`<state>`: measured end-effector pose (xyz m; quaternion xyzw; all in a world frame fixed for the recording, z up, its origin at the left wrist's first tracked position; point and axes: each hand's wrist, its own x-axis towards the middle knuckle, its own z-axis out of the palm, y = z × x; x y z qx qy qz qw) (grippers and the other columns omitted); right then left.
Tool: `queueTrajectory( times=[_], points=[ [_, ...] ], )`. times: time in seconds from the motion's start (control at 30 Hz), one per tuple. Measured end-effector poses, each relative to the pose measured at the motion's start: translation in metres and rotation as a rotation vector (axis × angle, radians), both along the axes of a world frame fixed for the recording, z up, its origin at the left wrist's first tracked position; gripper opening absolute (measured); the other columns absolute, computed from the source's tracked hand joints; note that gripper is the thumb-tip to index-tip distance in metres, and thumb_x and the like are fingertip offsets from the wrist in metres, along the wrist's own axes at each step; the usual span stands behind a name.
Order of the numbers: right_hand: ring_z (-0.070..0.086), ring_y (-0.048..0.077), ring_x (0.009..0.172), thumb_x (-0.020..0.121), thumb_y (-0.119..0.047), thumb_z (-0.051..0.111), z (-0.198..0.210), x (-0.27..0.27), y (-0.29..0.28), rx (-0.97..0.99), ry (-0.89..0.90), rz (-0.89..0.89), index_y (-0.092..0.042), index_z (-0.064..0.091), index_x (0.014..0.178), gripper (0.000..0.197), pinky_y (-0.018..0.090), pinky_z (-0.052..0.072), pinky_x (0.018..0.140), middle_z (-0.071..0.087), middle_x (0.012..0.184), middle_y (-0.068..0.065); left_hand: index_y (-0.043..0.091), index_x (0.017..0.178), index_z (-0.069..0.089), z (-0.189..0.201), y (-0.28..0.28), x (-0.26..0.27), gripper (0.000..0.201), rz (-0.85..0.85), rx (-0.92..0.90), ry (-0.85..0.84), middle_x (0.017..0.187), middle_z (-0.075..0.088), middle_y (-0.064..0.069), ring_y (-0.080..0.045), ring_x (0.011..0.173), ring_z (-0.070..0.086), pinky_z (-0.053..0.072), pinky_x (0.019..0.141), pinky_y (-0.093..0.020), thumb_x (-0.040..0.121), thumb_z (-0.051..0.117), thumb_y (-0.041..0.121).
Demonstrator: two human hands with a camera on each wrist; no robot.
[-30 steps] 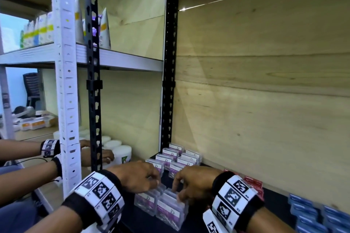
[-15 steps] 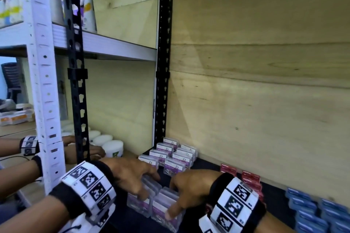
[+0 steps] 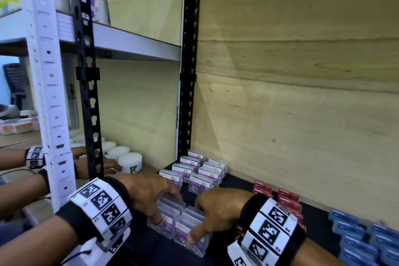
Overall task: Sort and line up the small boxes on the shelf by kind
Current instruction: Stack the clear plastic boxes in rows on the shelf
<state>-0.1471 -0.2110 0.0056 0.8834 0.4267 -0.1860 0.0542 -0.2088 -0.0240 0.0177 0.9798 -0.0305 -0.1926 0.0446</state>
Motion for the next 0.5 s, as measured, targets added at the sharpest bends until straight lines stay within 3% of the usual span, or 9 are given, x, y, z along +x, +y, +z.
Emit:
queueTrajectory(
  times=[0.13, 0.27, 0.4, 0.5],
  points=[
    [0.067, 0.025, 0.097, 0.077, -0.074, 0.062, 0.002, 0.003, 0.001, -0.008, 0.023, 0.004, -0.013, 0.064, 0.115, 0.072, 0.041, 0.054, 0.087, 0.07, 0.108, 0.006, 0.053, 0.136, 0.041, 0.0, 0.002, 0.002, 0.074, 0.019, -0.015, 0.016, 0.136, 0.048, 0.02, -0.008, 0.123, 0.047, 0.042, 0.105, -0.036, 0.074, 0.08, 0.039],
    [0.066, 0.022, 0.1, 0.081, -0.079, 0.05, 0.017, 0.017, 0.002, 0.058, 0.029, -0.04, -0.019, 0.066, 0.116, 0.071, 0.039, 0.053, 0.092, 0.07, 0.11, 0.001, 0.05, 0.146, 0.031, 0.012, 0.011, 0.003, 0.089, 0.063, -0.102, 0.041, 0.143, 0.041, 0.024, -0.002, 0.126, 0.041, 0.035, 0.104, -0.023, 0.073, 0.083, 0.038],
    [0.061, 0.018, 0.1, 0.091, -0.064, 0.05, 0.032, 0.04, 0.007, 0.147, -0.067, -0.087, -0.021, 0.067, 0.114, 0.052, 0.033, 0.049, 0.087, 0.067, 0.111, -0.001, 0.045, 0.141, 0.041, 0.026, 0.022, 0.011, 0.066, 0.098, -0.242, -0.081, 0.139, 0.047, 0.019, -0.003, 0.125, 0.046, 0.037, 0.109, -0.032, 0.084, 0.073, 0.042],
    [0.064, 0.018, 0.098, 0.095, -0.05, 0.057, 0.035, 0.058, 0.013, 0.161, -0.129, -0.11, -0.019, 0.068, 0.113, 0.038, 0.033, 0.051, 0.086, 0.071, 0.107, 0.0, 0.041, 0.13, 0.054, 0.02, 0.031, 0.029, 0.039, 0.136, -0.223, -0.264, 0.127, 0.055, 0.014, -0.003, 0.111, 0.055, 0.044, 0.096, -0.024, 0.092, 0.064, 0.041]
  ],
)
